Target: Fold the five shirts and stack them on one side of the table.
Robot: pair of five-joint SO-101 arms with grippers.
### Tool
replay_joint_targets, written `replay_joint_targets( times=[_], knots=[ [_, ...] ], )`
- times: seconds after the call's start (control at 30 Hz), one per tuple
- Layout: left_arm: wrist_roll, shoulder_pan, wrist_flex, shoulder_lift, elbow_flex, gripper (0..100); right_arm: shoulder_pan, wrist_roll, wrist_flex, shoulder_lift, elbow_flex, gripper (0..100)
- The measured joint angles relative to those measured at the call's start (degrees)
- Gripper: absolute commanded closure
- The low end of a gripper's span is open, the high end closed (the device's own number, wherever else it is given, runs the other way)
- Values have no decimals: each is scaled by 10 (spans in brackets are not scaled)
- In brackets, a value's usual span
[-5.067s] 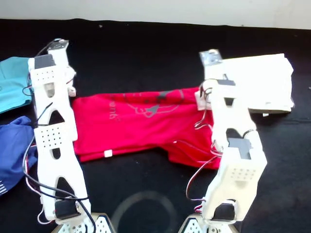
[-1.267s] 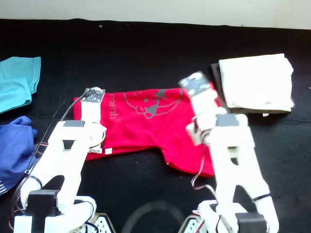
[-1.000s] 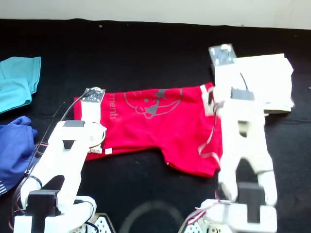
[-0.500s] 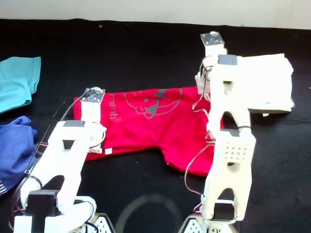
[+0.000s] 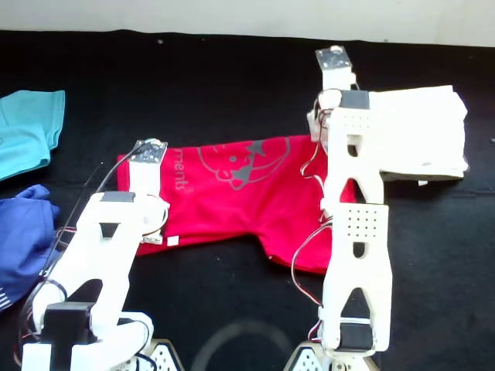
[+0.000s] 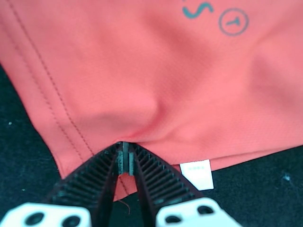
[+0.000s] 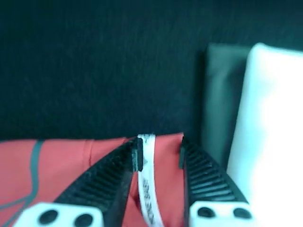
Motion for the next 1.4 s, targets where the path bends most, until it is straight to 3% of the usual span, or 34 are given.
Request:
replay_joint_targets(
  times=[0.2,0.4,0.53,0.73,0.9,1.17,1.4],
  knots=[
    [0,0,0,0,0,991,0,0,3,5,-33,865],
    [0,0,0,0,0,991,-2,0,89,1,-91,865],
    [0,0,0,0,0,991,-32,0,152,0,-99,865],
    [0,0,0,0,0,991,-74,0,168,18,-89,865],
    [0,0,0,0,0,991,-67,0,147,51,-89,865],
    [0,2,0,0,0,991,-45,0,25,75,-86,865],
    [0,3,-4,1,0,991,-45,0,25,76,-95,865]
  ],
)
